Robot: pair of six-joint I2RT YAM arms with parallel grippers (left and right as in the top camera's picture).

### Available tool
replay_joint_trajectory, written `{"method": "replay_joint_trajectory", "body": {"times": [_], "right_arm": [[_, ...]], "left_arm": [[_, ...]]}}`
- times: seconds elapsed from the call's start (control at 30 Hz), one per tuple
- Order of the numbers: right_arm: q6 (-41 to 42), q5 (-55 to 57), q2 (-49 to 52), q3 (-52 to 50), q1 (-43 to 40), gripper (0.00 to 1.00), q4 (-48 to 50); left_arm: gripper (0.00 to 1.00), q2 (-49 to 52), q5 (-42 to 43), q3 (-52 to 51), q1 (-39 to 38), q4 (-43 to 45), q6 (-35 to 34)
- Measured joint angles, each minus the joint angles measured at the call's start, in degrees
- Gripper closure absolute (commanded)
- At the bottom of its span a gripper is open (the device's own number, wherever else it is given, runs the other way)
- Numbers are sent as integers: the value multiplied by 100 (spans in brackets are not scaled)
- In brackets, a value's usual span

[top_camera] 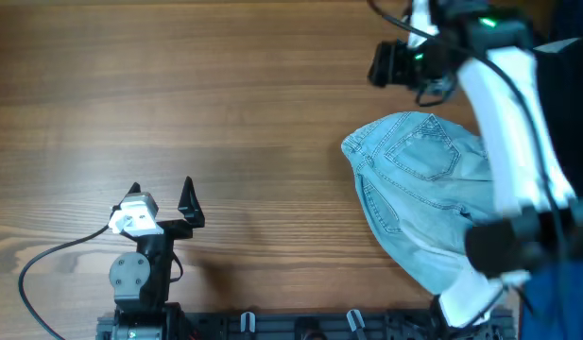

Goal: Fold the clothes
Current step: 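Drag the jeans leftward onto the table center with the right gripper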

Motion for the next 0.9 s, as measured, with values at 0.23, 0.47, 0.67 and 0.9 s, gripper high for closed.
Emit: {"method": "replay_joint_trajectory", "body": {"times": [0.23, 0.47, 0.67, 0.9], "right_arm": [[422, 149, 1912, -667, 411, 83, -9], [678, -660, 1902, -774, 699, 96, 1408], [289, -3825, 1499, -177, 1239, 65, 4559], [-122, -3366, 1268, -42, 1390, 37, 3038]], "left_arm": [[0, 0, 0, 0, 0, 0, 0], [0, 0, 0, 0, 0, 0, 0], [0, 0, 0, 0, 0, 0, 0], [0, 0, 0, 0, 0, 0, 0]]}}
